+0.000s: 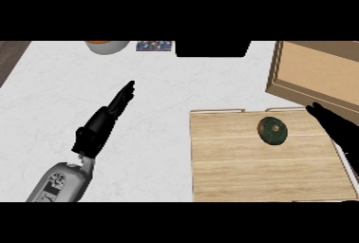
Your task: Pick the squash from the tray and place it in the cardboard box
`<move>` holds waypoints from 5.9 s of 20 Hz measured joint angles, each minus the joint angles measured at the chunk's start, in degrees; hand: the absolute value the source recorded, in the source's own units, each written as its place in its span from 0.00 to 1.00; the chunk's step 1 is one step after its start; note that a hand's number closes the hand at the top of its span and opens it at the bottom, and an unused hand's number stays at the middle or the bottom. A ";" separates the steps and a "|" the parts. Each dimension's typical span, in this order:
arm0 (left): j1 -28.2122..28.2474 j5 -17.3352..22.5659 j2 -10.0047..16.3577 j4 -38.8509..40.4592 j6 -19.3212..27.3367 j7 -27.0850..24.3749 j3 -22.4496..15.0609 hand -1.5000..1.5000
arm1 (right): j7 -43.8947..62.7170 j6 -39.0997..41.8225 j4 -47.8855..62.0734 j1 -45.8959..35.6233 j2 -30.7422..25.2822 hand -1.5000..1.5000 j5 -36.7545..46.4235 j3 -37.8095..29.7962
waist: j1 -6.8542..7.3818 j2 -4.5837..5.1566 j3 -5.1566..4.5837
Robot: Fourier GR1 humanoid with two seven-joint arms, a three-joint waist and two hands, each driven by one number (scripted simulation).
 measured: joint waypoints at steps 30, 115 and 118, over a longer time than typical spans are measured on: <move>3.86 -8.09 -6.92 -2.74 -6.54 0.94 6.35 0.50 | -12.73 11.06 24.59 -6.70 23.59 0.00 21.87 -1.80 | -0.11 -0.03 0.06; 0.96 -13.21 -12.27 -0.10 -13.73 0.86 14.00 0.50 | -25.11 2.93 45.85 -36.84 16.37 1.00 30.59 -35.76 | 0.39 0.13 0.05; 1.87 -14.00 -13.05 -1.60 -13.21 1.36 12.86 0.50 | -27.22 -0.20 53.31 -39.73 15.05 1.00 31.72 -35.88 | 0.59 0.16 0.06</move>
